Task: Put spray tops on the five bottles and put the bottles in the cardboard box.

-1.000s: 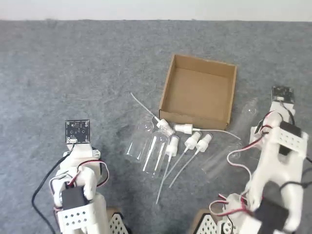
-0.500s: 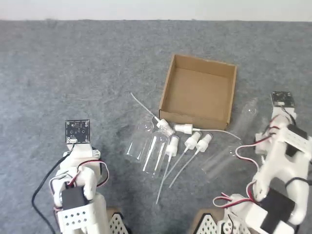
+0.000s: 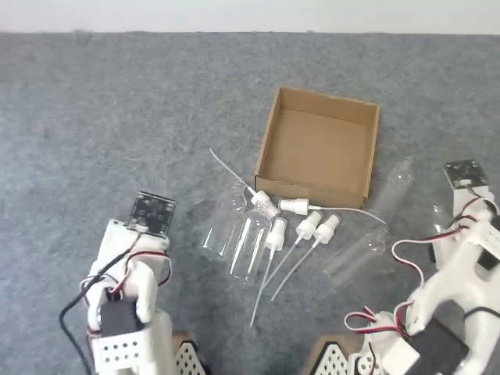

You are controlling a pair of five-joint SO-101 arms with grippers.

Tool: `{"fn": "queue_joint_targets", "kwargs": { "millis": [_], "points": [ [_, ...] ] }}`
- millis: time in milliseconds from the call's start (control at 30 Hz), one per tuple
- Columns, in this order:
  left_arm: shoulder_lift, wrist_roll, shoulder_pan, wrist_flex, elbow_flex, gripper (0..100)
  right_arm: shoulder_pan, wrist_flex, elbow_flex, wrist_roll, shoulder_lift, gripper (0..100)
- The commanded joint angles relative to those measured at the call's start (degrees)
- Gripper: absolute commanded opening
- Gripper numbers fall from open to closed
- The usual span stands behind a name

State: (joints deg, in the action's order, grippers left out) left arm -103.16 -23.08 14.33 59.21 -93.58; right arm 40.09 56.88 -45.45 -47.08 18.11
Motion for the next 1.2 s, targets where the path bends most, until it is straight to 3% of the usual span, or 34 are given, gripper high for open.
{"fn": "queue_joint_targets", "kwargs": {
  "millis": [0,167,333,567,867,1167],
  "points": [
    [0.1,-1.1,-2.1,1.2,8.9,4,0.7,0.6,2.0,-0.6,3.5,5.3],
    [15.2,-1.1,-7.4,6.2,23.5,8,0.7,0.6,1.0,-0.5,3.6,5.4],
    [39.6,-0.7,-20.5,14.8,42.6,7,0.9,0.6,1.0,-0.5,3.5,5.4],
    [68.4,10.9,-38.1,17.7,63.0,7,0.9,0.2,1.0,-0.5,3.5,5.4],
    [90.1,21.5,-52.5,8.4,67.8,8,2.0,0.0,1.0,-0.5,3.5,5.4],
    [97.2,24.5,-52.0,7.0,65.5,8,2.1,0.0,1.0,-0.8,3.5,5.4]
  ]
}}
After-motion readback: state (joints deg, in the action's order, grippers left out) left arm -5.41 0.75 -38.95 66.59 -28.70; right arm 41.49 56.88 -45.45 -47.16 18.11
